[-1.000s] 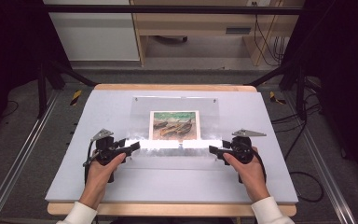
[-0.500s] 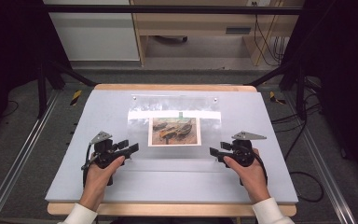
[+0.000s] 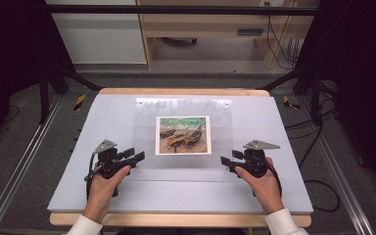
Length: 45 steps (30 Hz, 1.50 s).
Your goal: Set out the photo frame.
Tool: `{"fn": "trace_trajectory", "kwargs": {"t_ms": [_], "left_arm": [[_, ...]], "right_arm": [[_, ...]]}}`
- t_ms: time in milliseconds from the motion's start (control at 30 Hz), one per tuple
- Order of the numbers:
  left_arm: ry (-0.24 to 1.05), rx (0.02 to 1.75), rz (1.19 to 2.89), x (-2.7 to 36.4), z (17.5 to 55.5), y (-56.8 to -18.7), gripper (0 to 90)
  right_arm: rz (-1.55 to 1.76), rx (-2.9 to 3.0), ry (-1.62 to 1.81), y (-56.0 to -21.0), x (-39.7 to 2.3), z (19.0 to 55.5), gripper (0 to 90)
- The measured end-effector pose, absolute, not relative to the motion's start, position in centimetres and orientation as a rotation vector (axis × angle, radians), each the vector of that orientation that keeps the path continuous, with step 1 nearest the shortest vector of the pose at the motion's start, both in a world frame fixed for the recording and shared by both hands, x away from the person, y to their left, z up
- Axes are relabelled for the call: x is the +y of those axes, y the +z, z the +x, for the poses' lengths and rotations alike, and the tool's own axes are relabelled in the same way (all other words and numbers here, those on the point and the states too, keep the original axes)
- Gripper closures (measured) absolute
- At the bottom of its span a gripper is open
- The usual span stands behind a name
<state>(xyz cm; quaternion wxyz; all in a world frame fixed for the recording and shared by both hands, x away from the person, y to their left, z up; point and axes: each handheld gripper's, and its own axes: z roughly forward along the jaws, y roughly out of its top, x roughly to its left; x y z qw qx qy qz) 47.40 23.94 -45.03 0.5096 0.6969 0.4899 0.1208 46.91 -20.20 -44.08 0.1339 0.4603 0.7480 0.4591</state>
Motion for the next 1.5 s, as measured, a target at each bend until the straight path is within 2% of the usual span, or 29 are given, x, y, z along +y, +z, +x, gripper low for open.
{"fn": "trace_trajectory", "kwargs": {"t_ms": [700,1500], "left_arm": [[0.297,1.194,1.658,24.1,46.3,-45.0,50.0],[0.328,1.186,1.708,24.3,44.4,-44.7,56.0]], "right_arm": [[1.329,2.134,1.317,-44.1,-20.1,45.6,49.4],[1.267,2.119,1.253,-44.2,-20.0,43.1,59.0]]}}
